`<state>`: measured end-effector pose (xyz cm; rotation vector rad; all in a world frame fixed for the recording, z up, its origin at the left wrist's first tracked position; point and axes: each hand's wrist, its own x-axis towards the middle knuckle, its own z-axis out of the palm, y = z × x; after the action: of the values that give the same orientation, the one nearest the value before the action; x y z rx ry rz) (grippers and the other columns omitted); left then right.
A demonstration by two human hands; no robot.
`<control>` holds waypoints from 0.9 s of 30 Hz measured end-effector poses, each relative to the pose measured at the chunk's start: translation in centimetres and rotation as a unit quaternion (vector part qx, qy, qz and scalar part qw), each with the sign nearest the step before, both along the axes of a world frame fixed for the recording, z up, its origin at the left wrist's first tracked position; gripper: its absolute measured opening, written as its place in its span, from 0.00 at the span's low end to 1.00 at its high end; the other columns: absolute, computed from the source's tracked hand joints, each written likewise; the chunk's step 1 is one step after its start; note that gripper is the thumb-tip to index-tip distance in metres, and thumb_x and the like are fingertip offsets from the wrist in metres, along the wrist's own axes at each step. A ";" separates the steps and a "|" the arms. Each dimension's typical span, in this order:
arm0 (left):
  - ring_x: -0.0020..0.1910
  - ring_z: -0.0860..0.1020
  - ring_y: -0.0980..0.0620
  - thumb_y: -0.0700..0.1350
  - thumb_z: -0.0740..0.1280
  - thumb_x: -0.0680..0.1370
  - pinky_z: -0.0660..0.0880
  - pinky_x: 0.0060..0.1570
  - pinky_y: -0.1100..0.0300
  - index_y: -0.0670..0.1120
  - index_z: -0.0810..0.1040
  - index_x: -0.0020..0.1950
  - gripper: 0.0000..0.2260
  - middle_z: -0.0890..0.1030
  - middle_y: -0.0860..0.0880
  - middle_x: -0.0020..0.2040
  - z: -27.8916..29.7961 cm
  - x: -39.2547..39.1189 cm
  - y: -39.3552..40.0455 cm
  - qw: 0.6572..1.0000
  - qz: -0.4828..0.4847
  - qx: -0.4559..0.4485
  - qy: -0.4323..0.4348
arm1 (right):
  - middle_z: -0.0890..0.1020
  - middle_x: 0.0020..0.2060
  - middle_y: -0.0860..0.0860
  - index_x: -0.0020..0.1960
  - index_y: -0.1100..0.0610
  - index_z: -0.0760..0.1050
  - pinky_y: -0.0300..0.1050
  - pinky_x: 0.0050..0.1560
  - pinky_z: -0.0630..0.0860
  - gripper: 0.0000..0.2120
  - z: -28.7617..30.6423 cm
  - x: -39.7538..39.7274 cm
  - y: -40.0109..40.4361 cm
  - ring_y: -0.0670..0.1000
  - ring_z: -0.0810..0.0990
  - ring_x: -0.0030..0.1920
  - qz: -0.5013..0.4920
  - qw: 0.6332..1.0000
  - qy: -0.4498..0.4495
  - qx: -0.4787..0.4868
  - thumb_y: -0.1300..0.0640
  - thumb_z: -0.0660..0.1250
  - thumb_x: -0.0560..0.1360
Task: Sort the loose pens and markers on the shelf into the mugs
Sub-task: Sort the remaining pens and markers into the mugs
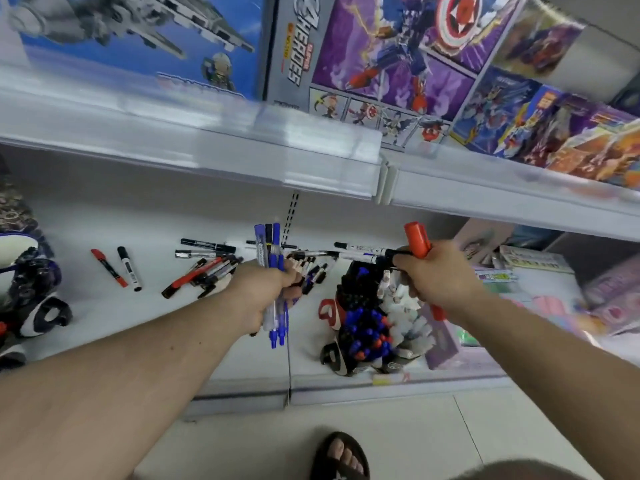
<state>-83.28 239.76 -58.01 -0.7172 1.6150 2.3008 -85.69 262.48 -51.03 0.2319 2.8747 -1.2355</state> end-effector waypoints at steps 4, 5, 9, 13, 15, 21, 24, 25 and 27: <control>0.35 0.81 0.51 0.36 0.66 0.80 0.76 0.32 0.58 0.41 0.77 0.59 0.08 0.84 0.45 0.47 -1.0 -1.2 1.3 1.000 -0.025 -0.002 -0.001 | 0.78 0.27 0.57 0.43 0.68 0.78 0.43 0.27 0.69 0.10 -0.8 -2.3 5.7 0.51 0.72 0.23 -0.021 0.998 -0.051 0.026 0.59 0.71 0.74; 0.35 0.81 0.51 0.36 0.66 0.80 0.77 0.33 0.58 0.41 0.77 0.60 0.09 0.84 0.45 0.47 -1.1 -1.5 1.6 1.000 -0.030 0.002 0.000 | 0.79 0.27 0.57 0.45 0.68 0.79 0.43 0.27 0.69 0.10 -1.3 -2.9 6.4 0.51 0.73 0.22 -0.020 0.997 -0.055 0.048 0.59 0.71 0.74; 0.37 0.81 0.51 0.36 0.65 0.80 0.77 0.35 0.57 0.42 0.77 0.61 0.10 0.83 0.46 0.47 -1.5 -2.4 2.4 0.999 -0.030 0.015 0.003 | 0.82 0.33 0.61 0.43 0.66 0.77 0.51 0.34 0.77 0.12 -3.4 -5.4 6.9 0.59 0.81 0.31 0.027 0.978 -0.060 0.199 0.55 0.68 0.75; 0.34 0.82 0.54 0.38 0.66 0.80 0.77 0.27 0.62 0.43 0.77 0.60 0.09 0.84 0.47 0.47 -2.1 -3.2 2.9 0.999 -0.030 0.021 -0.007 | 0.76 0.31 0.54 0.38 0.58 0.70 0.46 0.34 0.71 0.11 -5.1 -7.7 5.6 0.58 0.77 0.34 0.141 0.925 -0.045 0.351 0.55 0.64 0.77; 0.33 0.82 0.54 0.38 0.66 0.80 0.77 0.27 0.63 0.43 0.78 0.58 0.08 0.84 0.48 0.46 -2.3 -3.5 3.1 0.999 -0.035 0.023 -0.012 | 0.75 0.33 0.52 0.39 0.56 0.70 0.45 0.38 0.69 0.10 -5.7 -8.8 4.8 0.56 0.75 0.37 0.199 0.883 -0.030 0.425 0.55 0.62 0.78; 0.35 0.84 0.54 0.38 0.67 0.79 0.79 0.38 0.57 0.46 0.80 0.54 0.06 0.86 0.50 0.43 -3.1 -4.4 3.5 0.998 -0.056 0.019 -0.025 | 0.74 0.37 0.51 0.42 0.51 0.69 0.48 0.41 0.75 0.04 -8.2 -11.8 3.3 0.56 0.76 0.40 0.289 0.801 -0.014 0.524 0.56 0.64 0.75; 0.38 0.84 0.53 0.38 0.67 0.79 0.79 0.39 0.56 0.46 0.79 0.52 0.05 0.86 0.49 0.44 -3.2 -4.5 3.5 0.997 -0.062 0.019 -0.031 | 0.74 0.38 0.51 0.44 0.52 0.70 0.45 0.38 0.71 0.04 -9.7 -12.8 2.7 0.55 0.75 0.41 0.308 0.778 -0.038 0.547 0.59 0.64 0.74; 0.38 0.84 0.52 0.38 0.67 0.79 0.79 0.39 0.56 0.45 0.79 0.52 0.04 0.86 0.48 0.45 -3.2 -4.6 3.5 0.997 -0.065 0.018 -0.033 | 0.74 0.38 0.50 0.44 0.52 0.70 0.45 0.37 0.69 0.04 -10.4 -13.1 2.4 0.54 0.75 0.41 0.307 0.776 -0.048 0.549 0.60 0.64 0.75; 0.39 0.84 0.52 0.38 0.67 0.80 0.79 0.40 0.56 0.45 0.79 0.52 0.04 0.86 0.48 0.47 -3.2 -4.6 3.5 0.997 -0.067 0.017 -0.035 | 0.74 0.38 0.50 0.47 0.53 0.73 0.44 0.36 0.69 0.03 -11.8 -13.7 2.0 0.53 0.76 0.41 0.303 0.785 -0.069 0.536 0.60 0.65 0.75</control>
<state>-87.88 243.27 -61.21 -0.6536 1.5408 2.1794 -99.36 264.48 -62.86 -0.5514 2.7438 0.5417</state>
